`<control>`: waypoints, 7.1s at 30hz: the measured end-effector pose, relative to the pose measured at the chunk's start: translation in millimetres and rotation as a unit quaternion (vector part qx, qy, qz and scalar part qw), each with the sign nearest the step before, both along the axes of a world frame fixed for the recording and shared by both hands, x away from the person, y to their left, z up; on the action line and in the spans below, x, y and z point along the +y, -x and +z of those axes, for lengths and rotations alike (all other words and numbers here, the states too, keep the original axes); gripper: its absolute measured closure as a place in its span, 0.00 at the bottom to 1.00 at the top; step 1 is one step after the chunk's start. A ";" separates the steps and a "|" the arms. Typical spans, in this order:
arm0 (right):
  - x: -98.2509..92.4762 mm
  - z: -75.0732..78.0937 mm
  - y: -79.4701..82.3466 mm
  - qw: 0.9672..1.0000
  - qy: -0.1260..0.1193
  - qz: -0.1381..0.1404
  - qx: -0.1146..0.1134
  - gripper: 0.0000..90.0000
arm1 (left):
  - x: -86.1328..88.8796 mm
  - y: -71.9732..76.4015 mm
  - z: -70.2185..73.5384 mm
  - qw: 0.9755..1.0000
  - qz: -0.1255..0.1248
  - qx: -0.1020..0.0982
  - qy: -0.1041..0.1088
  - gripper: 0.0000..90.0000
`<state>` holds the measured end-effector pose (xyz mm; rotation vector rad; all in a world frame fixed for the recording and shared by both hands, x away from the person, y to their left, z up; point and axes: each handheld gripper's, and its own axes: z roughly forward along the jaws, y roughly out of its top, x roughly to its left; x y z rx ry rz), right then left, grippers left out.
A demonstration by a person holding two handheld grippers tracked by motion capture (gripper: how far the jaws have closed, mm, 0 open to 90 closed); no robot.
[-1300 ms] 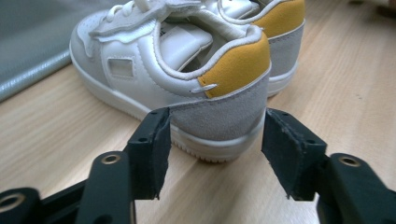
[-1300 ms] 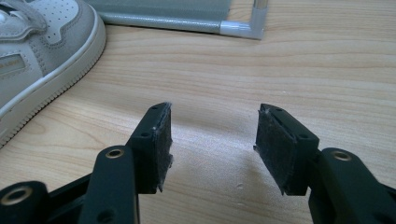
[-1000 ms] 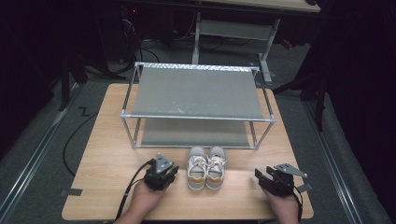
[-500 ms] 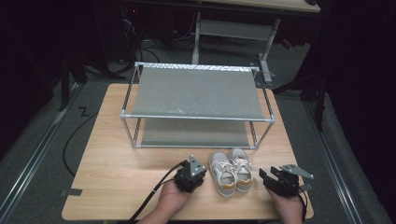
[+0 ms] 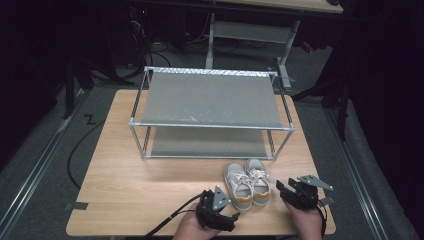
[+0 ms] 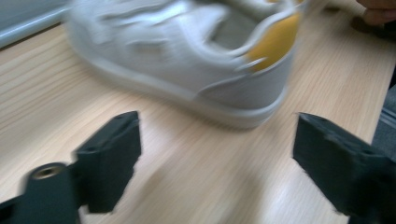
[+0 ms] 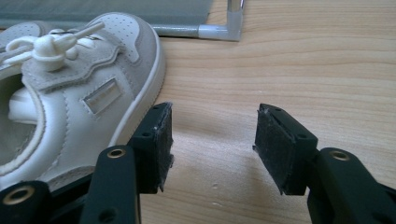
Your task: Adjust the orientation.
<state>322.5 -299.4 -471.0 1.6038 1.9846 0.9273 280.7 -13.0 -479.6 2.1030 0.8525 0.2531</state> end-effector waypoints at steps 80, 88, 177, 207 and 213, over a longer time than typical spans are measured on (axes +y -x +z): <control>8.7 -0.2 -4.6 0.999 0.028 0.004 0.018 0.53 | 157.6 -43.6 20.0 0.988 0.154 -0.019 -0.005 0.47; 15.5 2.9 -8.9 0.997 0.057 -0.025 0.053 0.50 | 235.8 -50.4 13.1 0.977 0.213 -0.001 0.001 0.40; 154.1 77.6 -68.7 0.906 0.076 -0.034 0.415 0.78 | 220.3 -57.8 2.9 0.989 0.149 -0.009 -0.004 0.37; 164.4 82.9 -65.0 0.922 0.131 -0.048 0.361 0.93 | 223.8 -57.1 4.3 0.988 0.153 -0.010 -0.001 0.37; 169.7 93.9 -67.6 0.943 0.120 -0.049 0.306 0.93 | 224.5 -57.8 4.1 0.988 0.154 -0.010 0.000 0.37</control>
